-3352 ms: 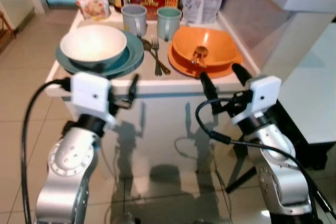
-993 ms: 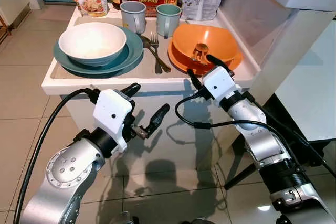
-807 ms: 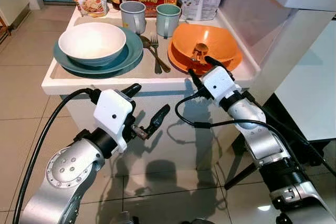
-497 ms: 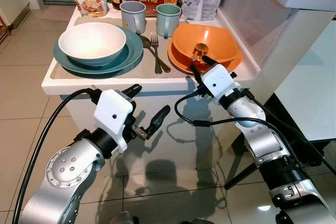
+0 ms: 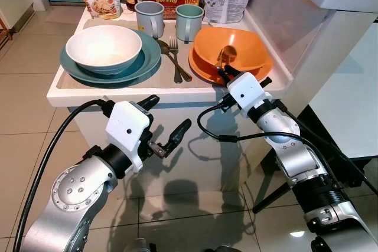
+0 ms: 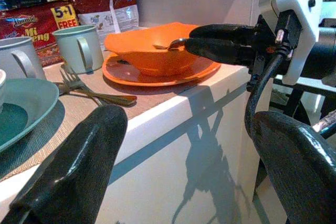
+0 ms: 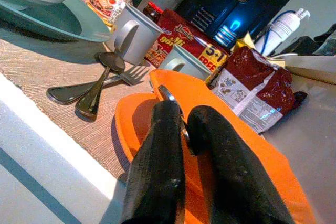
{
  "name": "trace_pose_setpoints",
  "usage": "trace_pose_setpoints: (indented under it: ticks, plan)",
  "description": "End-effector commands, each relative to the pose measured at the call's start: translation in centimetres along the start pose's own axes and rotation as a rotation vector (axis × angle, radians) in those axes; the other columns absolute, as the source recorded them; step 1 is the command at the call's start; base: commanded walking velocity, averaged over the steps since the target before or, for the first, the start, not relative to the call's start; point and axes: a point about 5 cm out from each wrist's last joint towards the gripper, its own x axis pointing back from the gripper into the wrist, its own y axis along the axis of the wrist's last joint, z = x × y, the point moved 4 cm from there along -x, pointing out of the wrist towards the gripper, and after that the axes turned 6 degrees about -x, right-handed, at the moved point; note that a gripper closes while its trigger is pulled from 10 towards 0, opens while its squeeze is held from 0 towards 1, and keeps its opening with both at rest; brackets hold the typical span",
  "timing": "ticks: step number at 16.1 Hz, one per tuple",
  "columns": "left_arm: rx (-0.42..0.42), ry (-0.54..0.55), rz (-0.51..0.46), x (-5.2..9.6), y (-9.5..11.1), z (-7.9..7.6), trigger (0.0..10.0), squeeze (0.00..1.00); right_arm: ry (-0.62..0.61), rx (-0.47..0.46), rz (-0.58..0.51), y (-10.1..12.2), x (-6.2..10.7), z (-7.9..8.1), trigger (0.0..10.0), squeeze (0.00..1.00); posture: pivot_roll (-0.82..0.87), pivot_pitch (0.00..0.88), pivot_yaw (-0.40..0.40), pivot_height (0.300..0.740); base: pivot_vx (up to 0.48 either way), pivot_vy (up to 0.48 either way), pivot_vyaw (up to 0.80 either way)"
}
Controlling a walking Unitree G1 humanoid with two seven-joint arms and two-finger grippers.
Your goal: Setting the table
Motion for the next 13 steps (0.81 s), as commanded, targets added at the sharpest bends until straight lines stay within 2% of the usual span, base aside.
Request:
trace_pose_setpoints:
  ticks: [1,8,9,13]
  plan:
    - [-0.010,-0.026,-0.016,0.0,0.5,-0.4,10.0,0.00,-0.018,0.008,0.005,-0.1,0.0,-0.7,0.0,0.00,0.07,0.052,-0.050,0.740,0.000,0.000,0.00]
    - [-0.017,-0.030,-0.018,-0.1,0.6,-0.3,10.0,0.00,-0.061,0.015,0.005,-0.1,0.2,-1.4,0.0,0.00,0.07,0.039,-0.046,0.740,0.000,0.000,0.00]
    - [-0.018,-0.030,-0.020,-0.1,0.6,-0.3,10.0,0.00,-0.085,0.025,-0.006,0.2,0.3,-1.8,0.5,0.00,0.07,0.035,-0.045,0.740,0.000,0.000,0.00]
    - [-0.016,-0.028,-0.027,-0.2,0.8,-0.3,10.0,0.00,-0.210,0.066,-0.070,2.4,0.9,-4.0,0.0,0.00,0.07,0.038,-0.044,0.740,0.000,0.000,0.00]
